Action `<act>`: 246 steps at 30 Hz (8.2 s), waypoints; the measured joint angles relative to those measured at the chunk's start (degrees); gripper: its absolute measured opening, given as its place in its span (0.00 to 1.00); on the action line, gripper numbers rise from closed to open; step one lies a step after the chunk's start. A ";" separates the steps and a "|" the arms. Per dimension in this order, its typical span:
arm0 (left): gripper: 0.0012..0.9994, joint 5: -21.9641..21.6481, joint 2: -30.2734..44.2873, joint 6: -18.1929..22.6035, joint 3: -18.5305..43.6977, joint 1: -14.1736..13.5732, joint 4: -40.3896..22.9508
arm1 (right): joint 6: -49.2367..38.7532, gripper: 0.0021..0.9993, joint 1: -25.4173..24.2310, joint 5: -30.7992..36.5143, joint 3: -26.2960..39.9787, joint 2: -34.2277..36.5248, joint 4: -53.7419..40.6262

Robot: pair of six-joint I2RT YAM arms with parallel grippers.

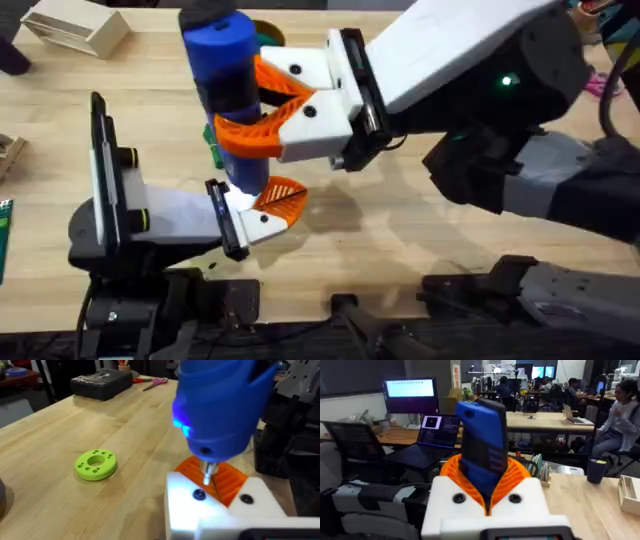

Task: Pick up the gripper from the table and insert it into the empty holder that is missing its gripper. Then pick up a screw, insert it into the mounting hole, and use the screwdriver to tighten it. Finally, clean up the table by picking up the vegetable and placing it into the bucket.

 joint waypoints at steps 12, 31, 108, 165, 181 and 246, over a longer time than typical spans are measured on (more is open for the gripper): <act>0.00 0.00 -0.01 0.01 0.00 0.00 0.00 | -0.21 0.03 0.26 -0.02 -0.02 1.11 -0.15; 0.00 0.00 -0.02 0.01 0.00 0.00 0.00 | -1.51 0.03 0.26 -0.02 -0.02 1.11 -0.31; 0.00 -0.09 0.00 0.09 0.00 0.00 0.02 | -75.01 0.03 -36.85 47.43 47.89 19.98 -124.43; 0.99 -16.22 0.06 -7.89 7.38 3.60 -2.93 | -11.38 0.98 -31.47 50.26 47.87 0.34 -130.01; 0.99 -35.44 35.05 2.91 44.61 6.82 -39.36 | -6.97 0.98 -34.91 44.78 20.27 -23.39 -124.42; 0.99 -66.99 99.12 -33.80 65.55 -0.76 -49.63 | -6.78 0.98 -39.85 44.80 17.05 -27.23 -121.55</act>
